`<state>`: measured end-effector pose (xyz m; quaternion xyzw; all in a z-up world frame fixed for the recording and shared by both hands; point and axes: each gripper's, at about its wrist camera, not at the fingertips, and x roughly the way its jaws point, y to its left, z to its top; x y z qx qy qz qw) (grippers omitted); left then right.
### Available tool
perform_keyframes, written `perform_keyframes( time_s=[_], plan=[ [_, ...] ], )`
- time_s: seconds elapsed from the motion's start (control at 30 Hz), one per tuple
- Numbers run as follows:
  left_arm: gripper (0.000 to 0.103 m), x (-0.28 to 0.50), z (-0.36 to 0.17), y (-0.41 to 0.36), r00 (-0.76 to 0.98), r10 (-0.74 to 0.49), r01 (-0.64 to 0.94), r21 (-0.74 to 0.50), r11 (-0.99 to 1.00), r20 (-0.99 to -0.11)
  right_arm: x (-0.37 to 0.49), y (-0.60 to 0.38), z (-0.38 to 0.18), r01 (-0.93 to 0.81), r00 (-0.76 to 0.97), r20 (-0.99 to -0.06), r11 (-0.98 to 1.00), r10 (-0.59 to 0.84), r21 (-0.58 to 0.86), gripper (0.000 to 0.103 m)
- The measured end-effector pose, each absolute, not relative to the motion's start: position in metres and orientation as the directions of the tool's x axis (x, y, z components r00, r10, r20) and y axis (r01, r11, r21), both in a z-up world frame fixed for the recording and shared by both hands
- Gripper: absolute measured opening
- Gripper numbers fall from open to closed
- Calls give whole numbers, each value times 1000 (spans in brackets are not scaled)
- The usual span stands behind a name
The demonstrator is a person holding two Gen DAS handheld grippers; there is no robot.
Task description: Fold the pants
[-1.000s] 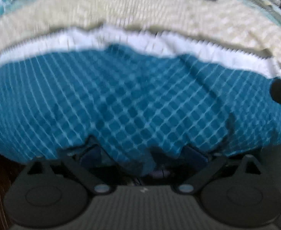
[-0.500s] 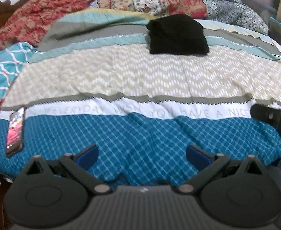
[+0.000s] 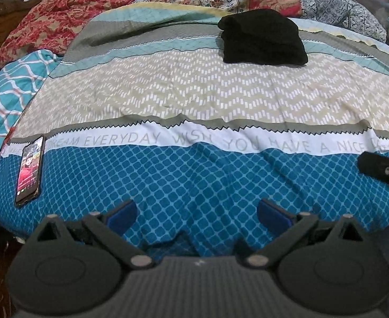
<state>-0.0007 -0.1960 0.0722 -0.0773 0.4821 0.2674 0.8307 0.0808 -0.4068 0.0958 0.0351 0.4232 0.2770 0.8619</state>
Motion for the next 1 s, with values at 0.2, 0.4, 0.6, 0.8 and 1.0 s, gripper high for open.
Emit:
perform_keyframes(
  time_s=[0.2, 0.4, 0.6, 0.8, 1.0],
  plan=[
    [101, 0, 71, -196, 393, 401, -522, 158, 838, -828, 83, -408, 96, -430, 503, -708, 854, 496, 293, 96],
    [101, 0, 69, -193, 387, 413, -530, 167, 831, -825, 81, -404, 95, -448, 488, -715, 846, 501, 287, 96],
    [103, -2, 73, -191, 404, 465, -556, 192, 809, -788, 81, -403, 96, -457, 491, -711, 844, 503, 282, 96],
    [103, -1, 74, -189, 407, 490, -564, 210, 799, -771, 83, -403, 96, -451, 492, -710, 845, 504, 287, 96],
    [103, 0, 70, -191, 409, 464, -548, 195, 814, -786, 82, -403, 97, -454, 493, -703, 841, 512, 294, 96]
  ],
)
